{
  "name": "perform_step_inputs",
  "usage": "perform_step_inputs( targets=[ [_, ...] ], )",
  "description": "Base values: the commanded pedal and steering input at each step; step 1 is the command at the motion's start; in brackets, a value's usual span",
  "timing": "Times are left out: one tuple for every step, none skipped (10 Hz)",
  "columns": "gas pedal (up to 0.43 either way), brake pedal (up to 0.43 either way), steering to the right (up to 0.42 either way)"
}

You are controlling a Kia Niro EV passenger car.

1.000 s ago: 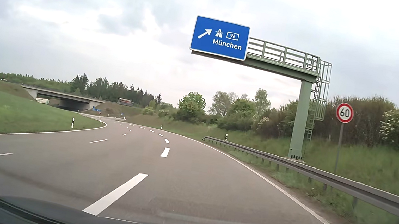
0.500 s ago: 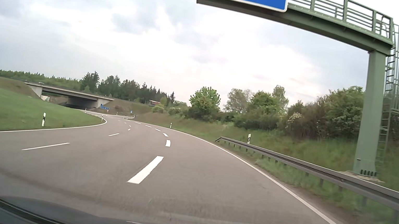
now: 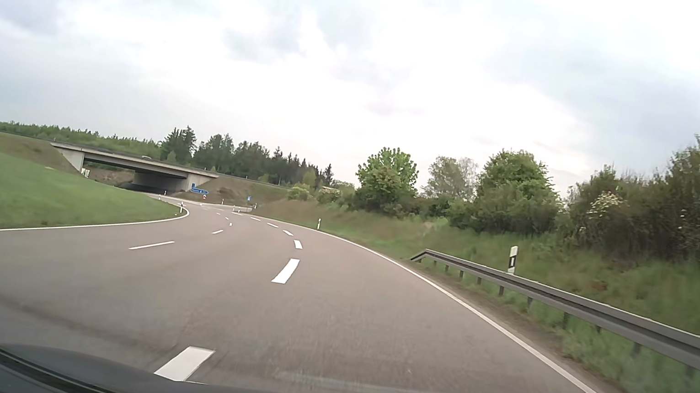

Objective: Follow the waypoints while adhering to traffic rules and regulations

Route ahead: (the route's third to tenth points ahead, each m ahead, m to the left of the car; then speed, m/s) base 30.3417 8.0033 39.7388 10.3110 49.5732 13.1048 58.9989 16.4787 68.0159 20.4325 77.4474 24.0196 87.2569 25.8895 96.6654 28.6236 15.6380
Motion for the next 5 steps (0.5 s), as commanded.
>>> perform_step_inputs(
  targets=[
    [0.13, 0.0, -0.033],
    [0.11, 0.0, -0.033],
    [0.098, 0.0, -0.033],
    [0.087, 0.0, -0.033],
    [0.087, 0.0, -0.033]
  ],
)
